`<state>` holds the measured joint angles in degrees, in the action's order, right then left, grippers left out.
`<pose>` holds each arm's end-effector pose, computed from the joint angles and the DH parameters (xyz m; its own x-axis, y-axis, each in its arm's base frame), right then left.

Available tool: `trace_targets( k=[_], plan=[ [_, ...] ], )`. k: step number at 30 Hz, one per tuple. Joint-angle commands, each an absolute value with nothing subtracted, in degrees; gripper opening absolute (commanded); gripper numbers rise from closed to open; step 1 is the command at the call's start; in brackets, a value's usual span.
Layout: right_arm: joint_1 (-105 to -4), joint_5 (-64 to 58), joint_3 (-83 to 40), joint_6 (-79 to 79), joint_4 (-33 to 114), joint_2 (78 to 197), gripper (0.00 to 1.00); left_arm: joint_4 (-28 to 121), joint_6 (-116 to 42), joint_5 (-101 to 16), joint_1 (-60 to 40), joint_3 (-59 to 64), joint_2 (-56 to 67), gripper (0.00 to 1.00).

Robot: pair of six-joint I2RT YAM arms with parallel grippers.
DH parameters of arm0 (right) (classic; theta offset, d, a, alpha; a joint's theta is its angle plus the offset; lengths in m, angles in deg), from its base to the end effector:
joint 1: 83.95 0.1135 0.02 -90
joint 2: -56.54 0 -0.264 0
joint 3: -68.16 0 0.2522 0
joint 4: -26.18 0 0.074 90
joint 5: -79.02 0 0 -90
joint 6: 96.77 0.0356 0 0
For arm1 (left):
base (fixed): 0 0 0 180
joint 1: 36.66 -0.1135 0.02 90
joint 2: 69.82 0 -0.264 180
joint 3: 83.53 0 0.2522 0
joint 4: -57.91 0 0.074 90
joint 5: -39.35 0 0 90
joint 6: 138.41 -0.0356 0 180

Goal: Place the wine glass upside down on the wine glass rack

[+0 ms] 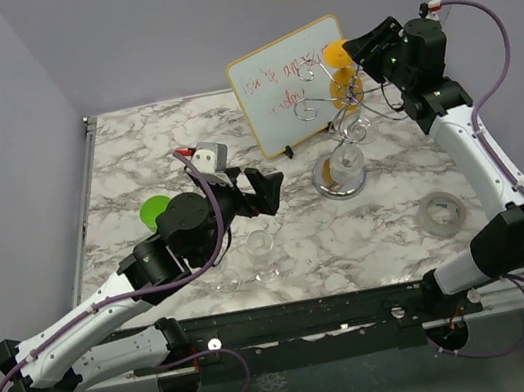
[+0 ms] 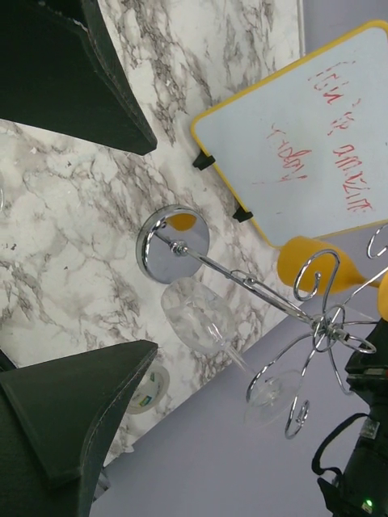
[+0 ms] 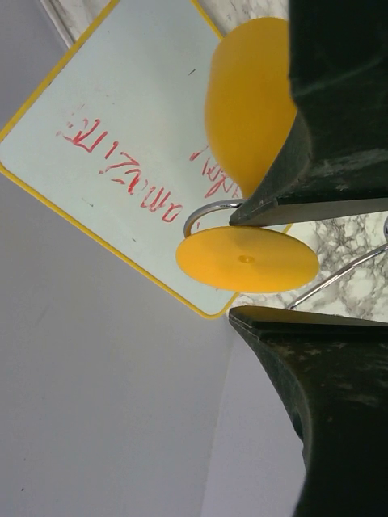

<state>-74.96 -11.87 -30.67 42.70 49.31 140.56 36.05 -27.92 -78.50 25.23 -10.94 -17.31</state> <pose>0.3406 0.0533 0.4247 -0.2001 0.7378 -0.6447 0.0170 0.6605 0.7506 0.1097 -0.1700 0.4063 -0.2097 -0.2643 -0.9414 0.5193 0.7856 -0.3363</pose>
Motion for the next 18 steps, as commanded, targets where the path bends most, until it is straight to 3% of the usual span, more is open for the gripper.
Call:
trace_targets(
  k=[1, 11, 14, 16, 18],
  plan=[
    [-75.08, -14.67, -31.84, 42.15, 54.67, 136.07, 0.52, 32.27, -28.01, -77.65, 25.13, -8.68, -17.08, 0.99],
    [-75.08, -16.06, -25.51, 36.95, 58.76, 123.47, 0.55, 20.9, -26.35, -71.46, 25.13, -5.08, -16.23, 0.97],
    [-75.08, -17.47, -23.33, 34.18, 62.7, 118.64, 0.55, 16.43, -26.16, -66.87, 25.12, -3.75, -15.1, 0.82],
    [-75.08, -18.4, -21.85, 32.39, 65.74, 115.38, 0.55, 13.34, -26.58, -63.1, 25.13, -2.6, -14.05, 0.63],
    [-75.08, -19.63, -20.92, 31.12, 70.1, 111.62, 0.55, 9.38, -27.37, -58.76, 25.13, -0.87, -12.64, 0.52]
  ],
)
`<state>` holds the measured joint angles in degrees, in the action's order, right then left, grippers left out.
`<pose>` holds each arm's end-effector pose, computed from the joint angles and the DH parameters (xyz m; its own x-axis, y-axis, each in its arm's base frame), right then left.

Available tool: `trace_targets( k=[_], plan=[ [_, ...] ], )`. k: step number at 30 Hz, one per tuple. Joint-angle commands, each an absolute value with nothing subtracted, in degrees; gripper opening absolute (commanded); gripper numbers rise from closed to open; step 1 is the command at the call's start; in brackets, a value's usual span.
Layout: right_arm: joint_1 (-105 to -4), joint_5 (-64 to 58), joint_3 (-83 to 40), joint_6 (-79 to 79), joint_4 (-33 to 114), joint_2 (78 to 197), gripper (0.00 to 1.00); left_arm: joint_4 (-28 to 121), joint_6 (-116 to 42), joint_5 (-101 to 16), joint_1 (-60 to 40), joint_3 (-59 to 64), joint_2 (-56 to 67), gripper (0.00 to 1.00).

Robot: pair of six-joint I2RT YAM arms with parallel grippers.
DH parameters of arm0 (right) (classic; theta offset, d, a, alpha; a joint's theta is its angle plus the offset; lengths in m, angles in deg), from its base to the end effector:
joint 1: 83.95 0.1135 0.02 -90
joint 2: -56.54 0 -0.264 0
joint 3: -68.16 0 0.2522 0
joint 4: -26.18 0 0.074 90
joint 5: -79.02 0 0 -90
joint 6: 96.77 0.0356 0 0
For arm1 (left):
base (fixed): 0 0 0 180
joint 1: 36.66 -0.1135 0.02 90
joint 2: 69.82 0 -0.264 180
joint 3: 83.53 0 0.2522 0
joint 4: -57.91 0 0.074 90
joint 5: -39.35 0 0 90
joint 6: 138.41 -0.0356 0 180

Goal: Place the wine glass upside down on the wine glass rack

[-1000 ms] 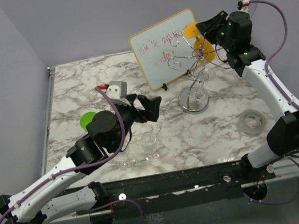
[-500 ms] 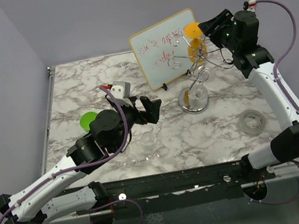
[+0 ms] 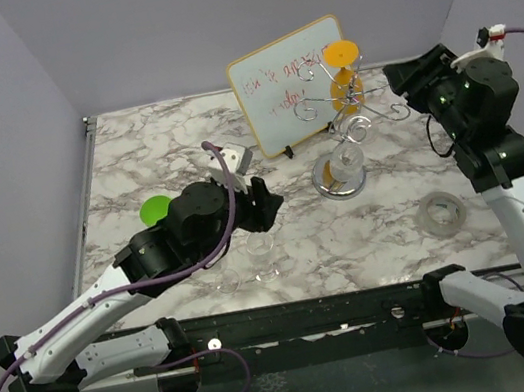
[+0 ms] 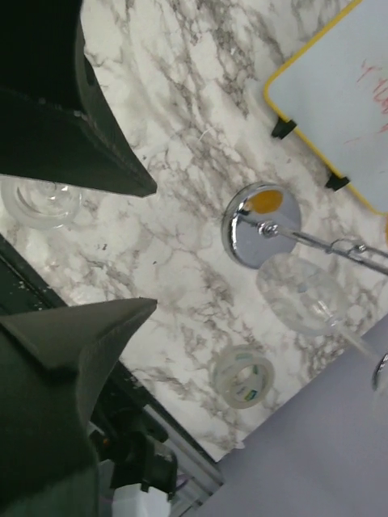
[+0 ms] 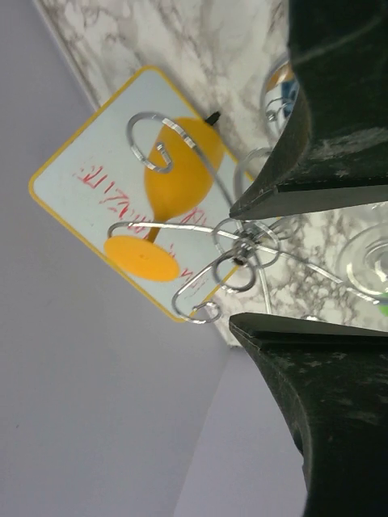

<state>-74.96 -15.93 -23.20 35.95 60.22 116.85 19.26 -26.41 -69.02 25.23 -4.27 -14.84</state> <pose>0.2125 0.0305 0.4672 -0.0857 0.6707 -0.7367 -0.0169 0.7384 0.6742 0.1055 -0.1736 0.4067 -0.3681 -0.0654 -0.9275 0.5990 0.7463 -0.2904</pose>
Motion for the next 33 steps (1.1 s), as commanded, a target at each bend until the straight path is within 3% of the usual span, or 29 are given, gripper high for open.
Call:
trace_targets(
  k=[1, 4, 8, 12, 25, 29, 33],
  plan=[
    [-75.06, -20.09, -20.44, 30.62, 71.83, 110.07, 0.55, 7.43, -27.4, -56.44, 25.13, -0.16, -11.98, 0.49],
    [-75.07, -21.4, -19.34, 29.91, 76.5, 105.7, 0.55, 2.58, -26.87, -51.11, 25.13, 0.9, -10.44, 0.44],
    [-75.03, -21.65, -19.05, 28.84, 81.48, 101.93, 0.55, -2.34, -24.38, -50.77, 25.13, 0.47, -9.44, 0.52],
    [-75.08, -20.77, -17.51, 29.22, 83.65, 99.44, 0.57, -4.76, -24.24, -48.37, 25.13, -0.15, -7.39, 0.51],
    [-75.08, -20.65, -12.86, 31.53, 84.36, 96.02, 0.57, -12.01, -24.49, -56.68, 25.13, 2.39, 3.87, 0.48],
    [-75.07, -20.28, -12.13, 32.47, 84.36, 95.51, 0.57, -12.0, -24.81, -57.82, 25.13, 2.51, 5.77, 0.37],
    [-75.08, -19.36, -10.32, 33.67, 84.86, 94.5, 0.57, -11.88, -25.27, -59.05, 25.13, 3.54, 7.29, 0.12]
  ],
)
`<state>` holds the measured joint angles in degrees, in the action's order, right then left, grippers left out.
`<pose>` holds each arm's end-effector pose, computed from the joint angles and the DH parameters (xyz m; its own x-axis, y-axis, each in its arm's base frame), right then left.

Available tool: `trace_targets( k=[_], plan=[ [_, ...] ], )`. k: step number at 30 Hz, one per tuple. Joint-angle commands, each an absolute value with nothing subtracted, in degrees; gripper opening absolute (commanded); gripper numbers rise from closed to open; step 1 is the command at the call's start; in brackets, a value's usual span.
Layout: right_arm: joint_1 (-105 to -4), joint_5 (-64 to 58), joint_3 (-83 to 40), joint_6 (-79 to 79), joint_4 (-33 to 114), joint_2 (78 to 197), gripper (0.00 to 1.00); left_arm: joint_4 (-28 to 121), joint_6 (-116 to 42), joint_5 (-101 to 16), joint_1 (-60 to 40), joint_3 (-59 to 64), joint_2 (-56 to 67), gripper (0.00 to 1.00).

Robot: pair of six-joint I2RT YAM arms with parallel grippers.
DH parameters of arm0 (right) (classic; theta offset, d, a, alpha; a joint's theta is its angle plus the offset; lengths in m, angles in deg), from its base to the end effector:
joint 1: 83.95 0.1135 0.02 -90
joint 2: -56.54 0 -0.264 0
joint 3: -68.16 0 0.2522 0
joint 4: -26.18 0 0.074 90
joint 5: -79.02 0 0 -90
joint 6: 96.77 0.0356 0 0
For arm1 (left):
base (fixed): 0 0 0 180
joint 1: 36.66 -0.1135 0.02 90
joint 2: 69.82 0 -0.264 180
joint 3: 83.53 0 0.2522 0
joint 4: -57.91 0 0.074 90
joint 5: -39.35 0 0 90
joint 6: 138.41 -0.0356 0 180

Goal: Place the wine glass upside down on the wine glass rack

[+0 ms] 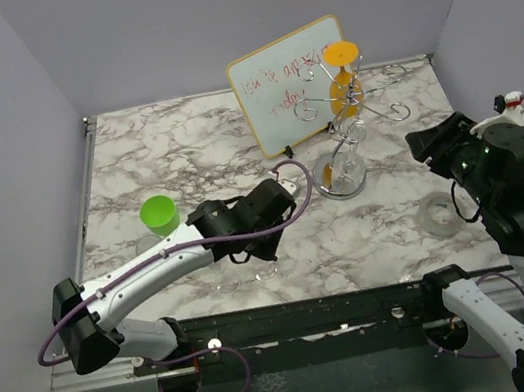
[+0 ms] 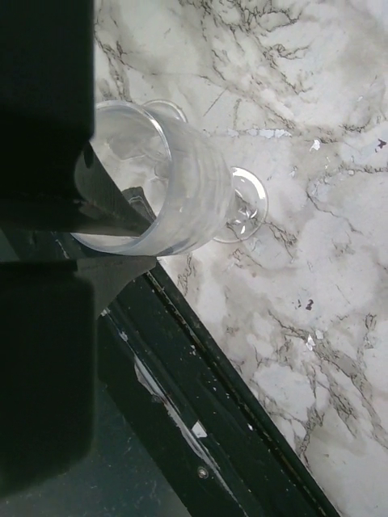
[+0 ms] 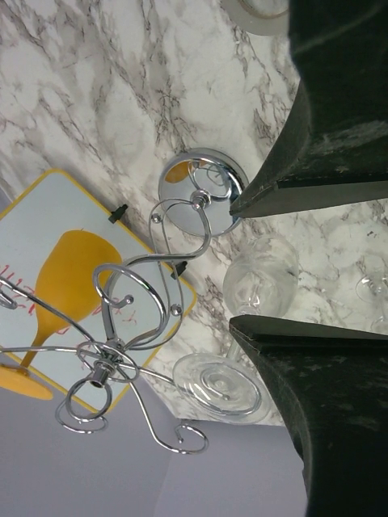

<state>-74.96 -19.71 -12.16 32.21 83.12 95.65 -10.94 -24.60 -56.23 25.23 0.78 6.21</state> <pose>0.1095 0.0118 0.4166 -0.2145 0.5956 -0.7741 0.1606 0.8033 0.5735 0.1254 -0.2274 0.3107 -0.7207 0.4965 -0.4837 0.6169 0.7777 -0.1209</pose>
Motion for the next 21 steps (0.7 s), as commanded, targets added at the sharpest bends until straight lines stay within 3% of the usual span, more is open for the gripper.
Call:
trace_targets(
  k=[1, 3, 14, 21],
  plan=[
    [-75.08, -19.33, -9.89, 34.21, 85.31, 94.19, 0.57, -11.85, -25.6, -59.19, 25.13, 3.79, 7.53, 0.08],
    [-75.08, -19.33, -8.77, 35.53, 86.07, 93.14, 0.57, -11.76, -26.05, -59.26, 25.13, 4.49, 7.83, 0.0],
    [-75.07, -19.52, -2.1, 47.01, 93.43, 85.21, 0.59, -0.44, -24.05, -50.86, 25.5, 6.97, 7.75, 0.0],
    [-75.08, -10.69, 7.63, 62.72, 94.65, 80.04, 0.6, 14.96, -17.22, -54.12, 27.58, 3.29, 7.62, 0.0]
  ],
)
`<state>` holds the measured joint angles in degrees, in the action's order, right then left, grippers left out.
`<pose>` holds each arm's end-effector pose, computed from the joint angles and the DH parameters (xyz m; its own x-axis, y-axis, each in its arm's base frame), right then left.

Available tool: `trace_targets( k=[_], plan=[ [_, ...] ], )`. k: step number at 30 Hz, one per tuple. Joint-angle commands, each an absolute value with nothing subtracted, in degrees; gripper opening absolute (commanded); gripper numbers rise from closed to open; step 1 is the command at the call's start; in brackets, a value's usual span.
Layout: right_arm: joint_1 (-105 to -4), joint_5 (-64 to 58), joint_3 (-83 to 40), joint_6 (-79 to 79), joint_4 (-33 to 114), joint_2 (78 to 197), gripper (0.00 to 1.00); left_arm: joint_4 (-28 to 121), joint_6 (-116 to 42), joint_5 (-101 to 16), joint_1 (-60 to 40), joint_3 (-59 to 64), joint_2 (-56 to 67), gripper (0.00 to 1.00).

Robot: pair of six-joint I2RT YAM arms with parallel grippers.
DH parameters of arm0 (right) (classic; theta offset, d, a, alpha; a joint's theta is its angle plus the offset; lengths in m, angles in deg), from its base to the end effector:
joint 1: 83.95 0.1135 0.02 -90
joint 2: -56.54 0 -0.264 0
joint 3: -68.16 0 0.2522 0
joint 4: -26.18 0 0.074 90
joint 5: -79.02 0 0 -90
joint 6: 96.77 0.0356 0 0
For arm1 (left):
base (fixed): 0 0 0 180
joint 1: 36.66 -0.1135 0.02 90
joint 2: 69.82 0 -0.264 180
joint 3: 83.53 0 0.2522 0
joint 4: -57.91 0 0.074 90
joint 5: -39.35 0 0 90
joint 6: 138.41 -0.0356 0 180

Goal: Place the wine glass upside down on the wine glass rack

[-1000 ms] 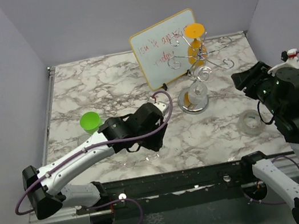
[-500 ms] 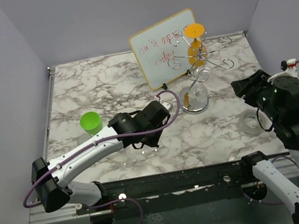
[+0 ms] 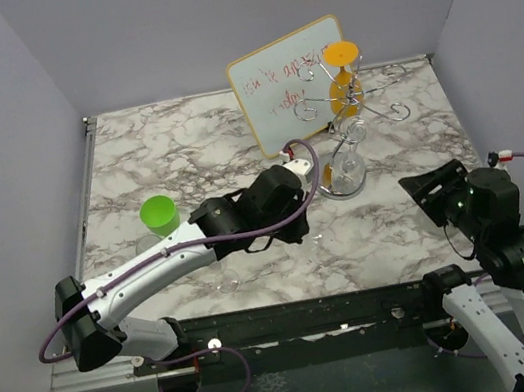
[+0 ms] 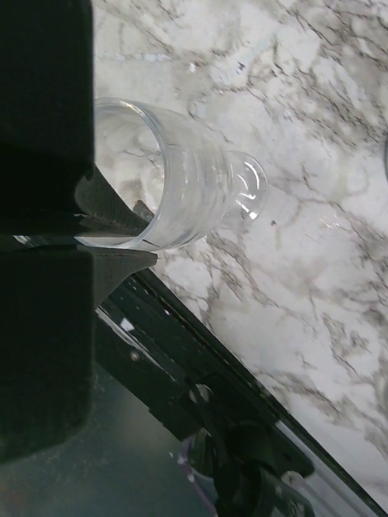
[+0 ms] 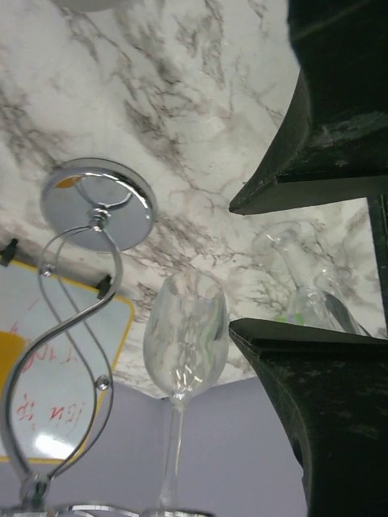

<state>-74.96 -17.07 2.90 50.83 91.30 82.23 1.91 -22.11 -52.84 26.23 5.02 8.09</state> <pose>0.0749 0.0080 0.3414 -0.2796 0.8058 -0.5221 0.3271 0.5912 0.7372 0.1332 -0.2571 0.3402 -0.6794 0.3555 -0.6420 0.6428 0.7103 -0.2869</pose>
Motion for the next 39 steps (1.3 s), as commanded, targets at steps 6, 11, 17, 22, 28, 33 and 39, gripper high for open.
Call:
trace_targets(
  k=[6, 11, 17, 22, 28, 33, 39],
  plan=[
    [-75.08, 0.1, 18.01, 79.37, 90.3, 73.86, 0.59, 31.0, -12.25, -55.68, 28.5, -5.49, 3.66, 0.0],
    [-75.08, 6.89, 27.11, 91.49, 81.64, 69.33, 0.58, 49.65, -11.28, -54.26, 29.02, -17.09, -1.89, 0.0],
    [-75.08, 11.35, 28.26, 93.46, 76.78, 73.68, 0.58, 61.5, -10.07, -56.47, 29.35, -23.52, -5.1, 0.0],
    [-75.08, 14.71, 27.78, 92.98, 71.21, 80.63, 0.58, 65.78, -9.16, -56.89, 29.71, -24.17, -4.24, 0.0],
    [-75.08, 14.16, 26.46, 91.72, 68.69, 84.64, 0.52, 69.89, -9.17, -56.98, 30.37, -23.38, -1.42, 0.0],
    [-75.07, 13.52, 28.13, 92.49, 65.66, 84.27, 0.45, 71.12, -10.29, -56.63, 31.35, -22.86, 0.56, 0.0],
    [-75.08, 13.37, 30.32, 93.37, 65.37, 82.79, 0.35, 71.7, -11.93, -58.2, 32.27, -22.38, 1.68, 0.0]
  ],
)
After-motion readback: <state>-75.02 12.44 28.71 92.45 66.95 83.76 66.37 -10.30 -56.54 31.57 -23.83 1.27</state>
